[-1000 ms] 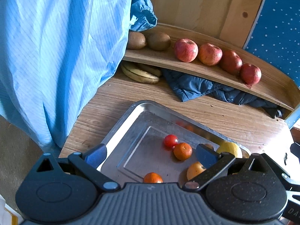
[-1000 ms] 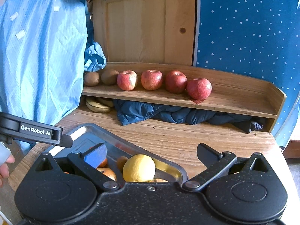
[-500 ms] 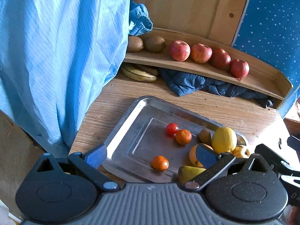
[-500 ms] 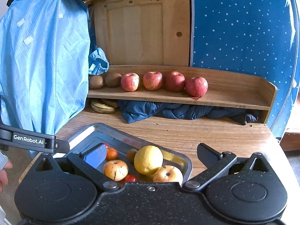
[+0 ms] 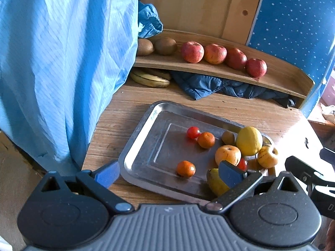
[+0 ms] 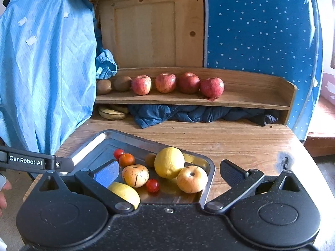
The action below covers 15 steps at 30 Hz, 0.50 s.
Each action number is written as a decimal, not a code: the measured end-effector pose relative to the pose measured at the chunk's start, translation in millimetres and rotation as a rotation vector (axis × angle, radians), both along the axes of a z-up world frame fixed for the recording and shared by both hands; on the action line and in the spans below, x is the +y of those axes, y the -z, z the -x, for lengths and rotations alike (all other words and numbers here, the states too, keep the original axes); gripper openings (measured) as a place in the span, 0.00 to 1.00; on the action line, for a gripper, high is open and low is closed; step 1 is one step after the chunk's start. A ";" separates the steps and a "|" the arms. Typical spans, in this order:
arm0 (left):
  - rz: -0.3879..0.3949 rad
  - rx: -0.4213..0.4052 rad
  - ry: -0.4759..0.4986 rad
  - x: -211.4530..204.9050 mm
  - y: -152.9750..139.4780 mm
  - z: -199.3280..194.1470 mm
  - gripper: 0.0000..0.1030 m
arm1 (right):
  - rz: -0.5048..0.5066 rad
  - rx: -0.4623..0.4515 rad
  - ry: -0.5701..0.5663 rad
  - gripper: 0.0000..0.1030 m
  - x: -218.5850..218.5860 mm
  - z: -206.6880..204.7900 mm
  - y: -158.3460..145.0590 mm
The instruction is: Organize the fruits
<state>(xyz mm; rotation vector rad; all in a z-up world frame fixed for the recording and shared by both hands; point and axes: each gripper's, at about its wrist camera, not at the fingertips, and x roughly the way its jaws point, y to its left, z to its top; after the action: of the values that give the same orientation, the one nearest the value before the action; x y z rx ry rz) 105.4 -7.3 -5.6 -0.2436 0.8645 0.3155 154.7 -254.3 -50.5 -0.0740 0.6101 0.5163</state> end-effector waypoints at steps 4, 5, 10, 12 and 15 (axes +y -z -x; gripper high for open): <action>-0.008 -0.017 0.042 4.9 -1.2 7.7 1.00 | 0.004 0.001 0.051 0.99 4.5 14.6 -1.9; -0.012 -0.020 0.054 6.1 -1.5 10.1 1.00 | 0.004 0.000 0.065 0.99 5.5 19.5 -2.5; -0.013 -0.047 0.111 12.5 -5.4 24.9 1.00 | 0.008 0.007 0.129 0.99 7.4 41.2 -4.5; -0.014 -0.050 0.134 15.2 -6.5 30.8 1.00 | 0.007 0.010 0.155 0.99 6.8 48.9 -5.4; -0.020 -0.055 0.163 17.7 -8.0 37.9 1.00 | 0.011 0.006 0.188 0.99 6.4 62.6 -6.2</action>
<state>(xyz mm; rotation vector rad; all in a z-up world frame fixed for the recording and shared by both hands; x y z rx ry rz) 67.5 10.4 2.4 -0.1615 0.8211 0.1647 92.1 -247.9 -44.3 -0.0248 0.6192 0.3319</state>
